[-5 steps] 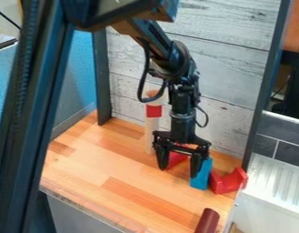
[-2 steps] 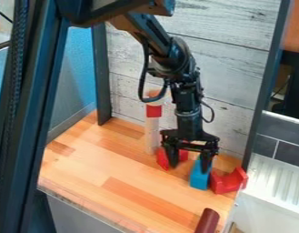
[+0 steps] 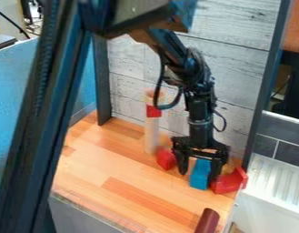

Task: Put the blue rectangle block on top of the ring

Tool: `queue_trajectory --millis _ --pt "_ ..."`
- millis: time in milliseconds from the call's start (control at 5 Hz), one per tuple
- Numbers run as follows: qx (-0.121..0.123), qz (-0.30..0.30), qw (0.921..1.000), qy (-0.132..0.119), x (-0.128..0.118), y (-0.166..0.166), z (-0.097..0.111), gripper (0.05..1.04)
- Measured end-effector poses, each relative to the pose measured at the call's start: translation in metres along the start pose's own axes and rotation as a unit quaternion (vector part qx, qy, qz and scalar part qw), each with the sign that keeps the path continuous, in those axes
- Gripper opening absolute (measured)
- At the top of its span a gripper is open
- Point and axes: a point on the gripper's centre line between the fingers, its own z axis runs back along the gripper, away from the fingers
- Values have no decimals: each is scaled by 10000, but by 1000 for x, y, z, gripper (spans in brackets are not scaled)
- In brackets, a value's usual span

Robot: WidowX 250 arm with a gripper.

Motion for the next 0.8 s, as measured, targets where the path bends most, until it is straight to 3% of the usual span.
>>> queue_trajectory --millis 600,800 --pt "687 183 9975 57 25 -1 -23 1000" --pt "666 166 9976 107 29 -1 -23 950"
